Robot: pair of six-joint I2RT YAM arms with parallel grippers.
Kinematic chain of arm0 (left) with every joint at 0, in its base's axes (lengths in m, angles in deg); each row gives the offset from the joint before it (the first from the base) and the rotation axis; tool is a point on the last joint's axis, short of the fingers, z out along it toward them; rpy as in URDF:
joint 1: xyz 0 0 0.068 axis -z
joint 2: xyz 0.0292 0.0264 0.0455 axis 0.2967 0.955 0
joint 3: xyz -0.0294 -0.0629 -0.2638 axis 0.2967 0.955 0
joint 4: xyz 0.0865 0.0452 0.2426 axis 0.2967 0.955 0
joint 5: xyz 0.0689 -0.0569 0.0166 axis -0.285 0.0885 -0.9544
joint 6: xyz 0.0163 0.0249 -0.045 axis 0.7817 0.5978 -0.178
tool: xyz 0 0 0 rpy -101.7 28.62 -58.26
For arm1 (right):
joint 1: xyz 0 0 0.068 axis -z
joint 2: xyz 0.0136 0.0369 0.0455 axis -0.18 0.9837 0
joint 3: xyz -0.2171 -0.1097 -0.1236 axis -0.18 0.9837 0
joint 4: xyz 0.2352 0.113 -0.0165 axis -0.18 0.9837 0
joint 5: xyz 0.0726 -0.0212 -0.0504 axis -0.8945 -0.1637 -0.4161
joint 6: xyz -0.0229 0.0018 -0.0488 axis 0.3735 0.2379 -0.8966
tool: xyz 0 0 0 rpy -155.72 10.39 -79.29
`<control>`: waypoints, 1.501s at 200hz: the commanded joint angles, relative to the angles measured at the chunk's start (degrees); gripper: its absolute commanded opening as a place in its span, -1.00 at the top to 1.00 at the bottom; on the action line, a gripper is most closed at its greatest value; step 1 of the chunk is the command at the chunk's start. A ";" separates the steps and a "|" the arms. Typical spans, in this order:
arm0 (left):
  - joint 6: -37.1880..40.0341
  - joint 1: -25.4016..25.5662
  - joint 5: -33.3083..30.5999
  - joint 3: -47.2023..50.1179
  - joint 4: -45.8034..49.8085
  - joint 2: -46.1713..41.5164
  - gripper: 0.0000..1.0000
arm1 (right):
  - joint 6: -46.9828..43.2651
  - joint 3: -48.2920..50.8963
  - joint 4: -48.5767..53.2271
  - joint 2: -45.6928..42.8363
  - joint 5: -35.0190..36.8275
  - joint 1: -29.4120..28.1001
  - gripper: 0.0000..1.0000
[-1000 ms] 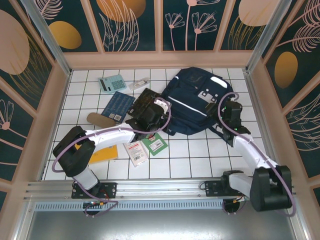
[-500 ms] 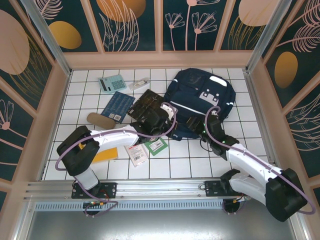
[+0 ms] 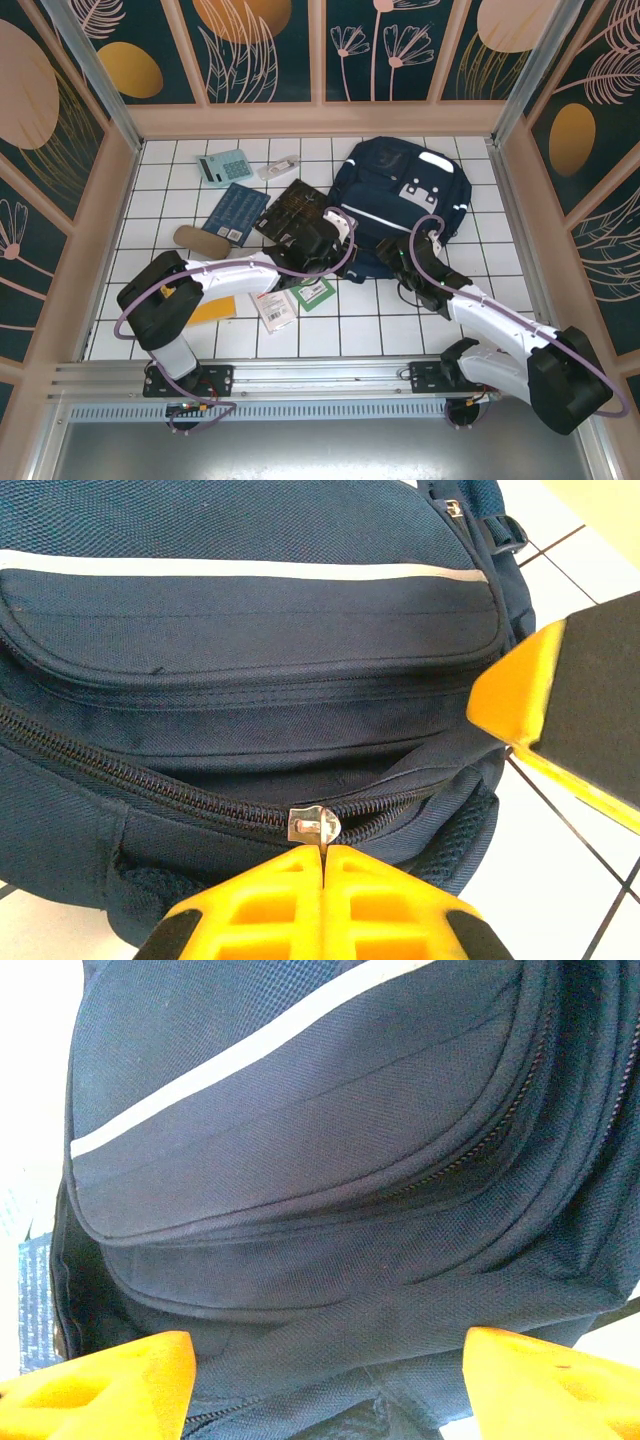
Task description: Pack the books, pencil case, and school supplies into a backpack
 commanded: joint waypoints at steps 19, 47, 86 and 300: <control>-0.97 0.75 1.71 0.19 -4.54 0.22 1.00 | 1.44 1.15 -2.58 2.74 0.18 2.41 -0.49; -0.85 0.83 1.38 0.00 -3.83 1.71 1.00 | -0.81 0.30 -6.55 6.25 -3.09 6.98 -0.34; -0.69 0.85 0.72 -0.07 -3.13 1.54 1.00 | -4.32 -2.14 -7.17 8.68 -3.27 10.26 0.35; 3.34 0.80 13.62 -11.50 -1.72 12.16 0.20 | -16.52 -0.72 -6.17 1.51 -8.33 24.76 1.00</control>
